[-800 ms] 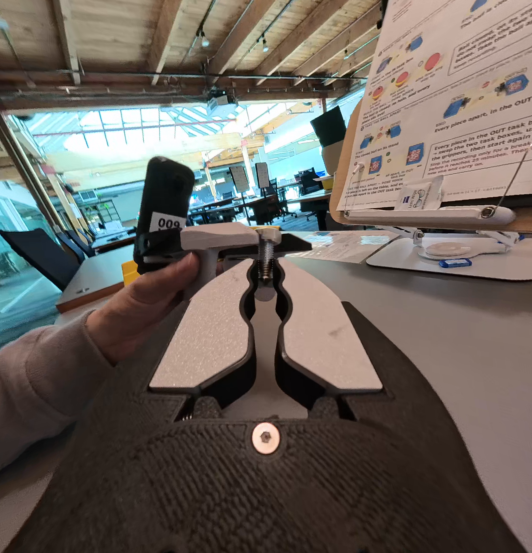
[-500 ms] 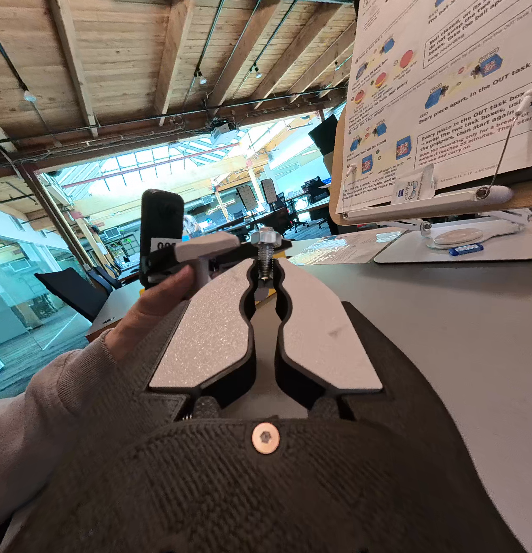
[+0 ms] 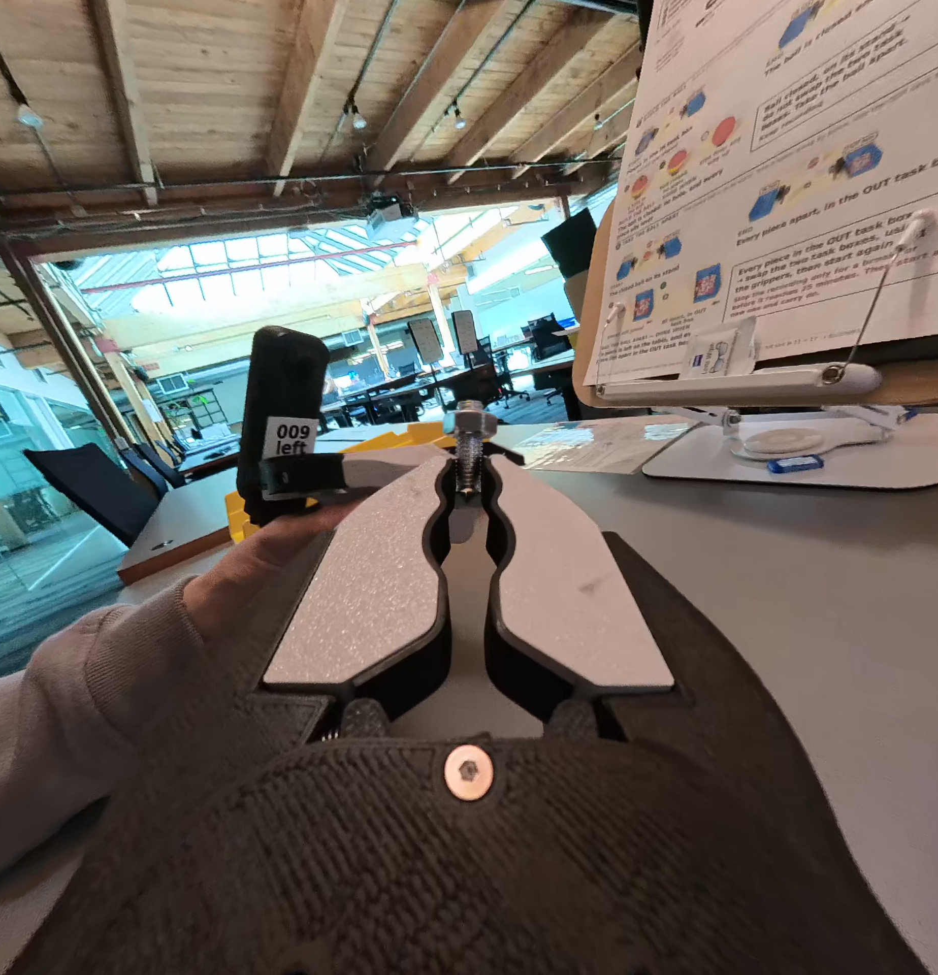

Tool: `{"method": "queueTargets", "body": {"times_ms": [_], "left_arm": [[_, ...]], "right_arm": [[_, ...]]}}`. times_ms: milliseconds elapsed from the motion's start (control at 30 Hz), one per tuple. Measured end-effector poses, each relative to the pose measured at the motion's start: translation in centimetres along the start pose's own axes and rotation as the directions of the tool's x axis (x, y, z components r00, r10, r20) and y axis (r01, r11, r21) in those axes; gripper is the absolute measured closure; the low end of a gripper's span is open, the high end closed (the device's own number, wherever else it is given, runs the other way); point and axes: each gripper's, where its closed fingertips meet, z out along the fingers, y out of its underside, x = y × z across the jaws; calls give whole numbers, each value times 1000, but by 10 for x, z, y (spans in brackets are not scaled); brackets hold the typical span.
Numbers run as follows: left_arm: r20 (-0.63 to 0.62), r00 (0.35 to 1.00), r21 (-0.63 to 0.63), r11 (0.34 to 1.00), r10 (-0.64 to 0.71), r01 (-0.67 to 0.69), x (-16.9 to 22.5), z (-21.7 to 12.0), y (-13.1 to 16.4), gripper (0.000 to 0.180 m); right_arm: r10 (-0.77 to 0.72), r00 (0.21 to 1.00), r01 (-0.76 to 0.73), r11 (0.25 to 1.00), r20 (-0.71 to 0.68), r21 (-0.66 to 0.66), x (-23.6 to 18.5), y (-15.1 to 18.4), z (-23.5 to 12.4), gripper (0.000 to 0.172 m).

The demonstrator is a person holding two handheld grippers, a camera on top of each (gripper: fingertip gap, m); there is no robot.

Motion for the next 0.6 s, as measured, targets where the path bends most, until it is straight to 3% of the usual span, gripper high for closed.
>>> {"method": "queueTargets", "body": {"times_ms": [167,367,600], "left_arm": [[55,998,43,999,24,-26,-9,-3,2,116],[178,968,-28,985,175,-172,-26,-1,22,115],[205,933,-85,955,294,-283,-23,3,29,111]], "right_arm": [[10,1000,-10,1000,7,1,-2,-8,-1,163],[-7,998,9,1000,67,-29,-15,-21,-4,163],[-2,993,5,1000,116,-30,-21,-68,-28,163]]}}
